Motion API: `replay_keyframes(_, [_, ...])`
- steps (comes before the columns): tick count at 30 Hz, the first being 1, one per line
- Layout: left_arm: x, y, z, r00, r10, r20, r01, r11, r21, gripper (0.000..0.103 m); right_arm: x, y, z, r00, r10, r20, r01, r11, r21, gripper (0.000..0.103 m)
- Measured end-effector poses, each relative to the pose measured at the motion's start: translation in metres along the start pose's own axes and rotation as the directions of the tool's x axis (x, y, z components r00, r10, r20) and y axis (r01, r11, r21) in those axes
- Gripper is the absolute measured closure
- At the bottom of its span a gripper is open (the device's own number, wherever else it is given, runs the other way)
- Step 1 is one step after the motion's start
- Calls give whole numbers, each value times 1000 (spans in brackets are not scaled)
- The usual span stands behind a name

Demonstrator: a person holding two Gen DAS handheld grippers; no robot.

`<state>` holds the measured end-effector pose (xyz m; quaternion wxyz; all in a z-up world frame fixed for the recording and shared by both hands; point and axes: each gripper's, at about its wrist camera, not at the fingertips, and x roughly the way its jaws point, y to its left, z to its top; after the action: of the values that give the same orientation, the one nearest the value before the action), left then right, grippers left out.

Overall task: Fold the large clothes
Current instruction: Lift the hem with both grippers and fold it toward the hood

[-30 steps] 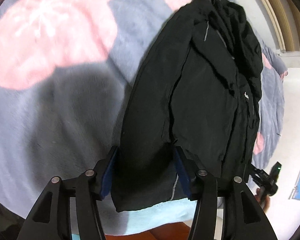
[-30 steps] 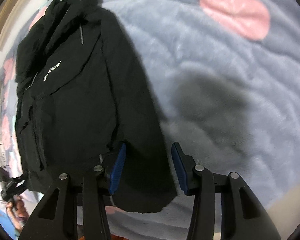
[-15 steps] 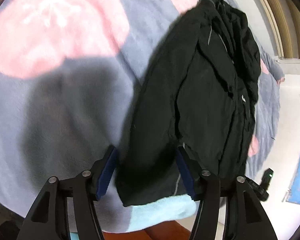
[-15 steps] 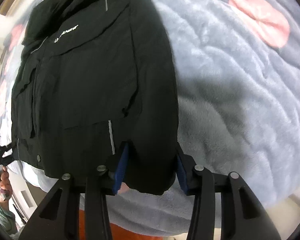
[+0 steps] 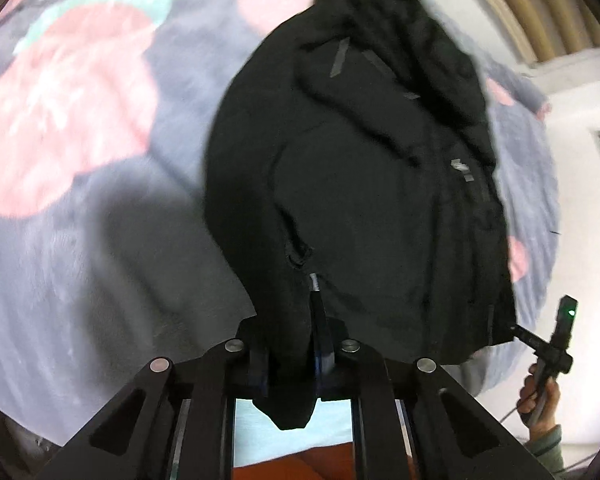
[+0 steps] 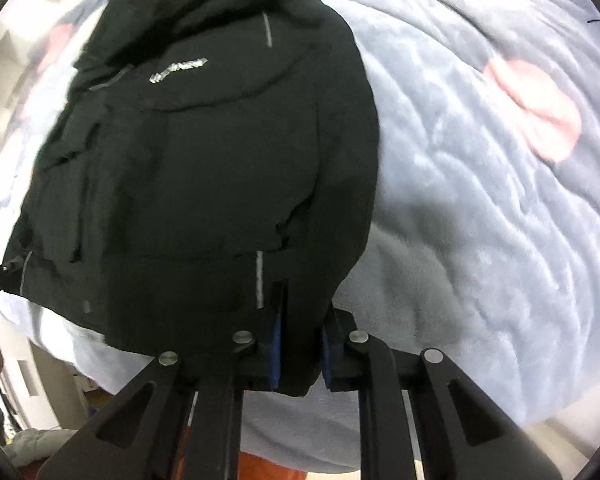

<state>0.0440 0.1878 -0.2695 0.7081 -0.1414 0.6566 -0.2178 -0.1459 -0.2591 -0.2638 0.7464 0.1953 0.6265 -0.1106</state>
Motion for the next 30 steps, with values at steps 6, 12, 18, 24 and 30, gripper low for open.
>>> replay_keyframes(6, [19,-1,11,997,3,-71,-3,1000,-8,65,25,-6,6,996,20,-88,-13,997,74,81])
replay_keyframes(12, [36,3,10,996,41,-82,-43,999,-28,68,17,-8,10,998,4,-64,2,995,97,86])
replay_keyframes(18, [-9,-22,32,999,-35,29,33,997,72,90,-44,-10,34,995,59,83,-68,991,115,89])
replay_keyframes(24, [-66,-73,78,975,-124,187,88,978,190,90,-104,-14,82,966,118,232,-145,984,101,89])
replay_keyframes(30, [-105,-101,149,925,-196,326,131,969,210,90,-141,1,146,932,121,340,-148,988,53,89])
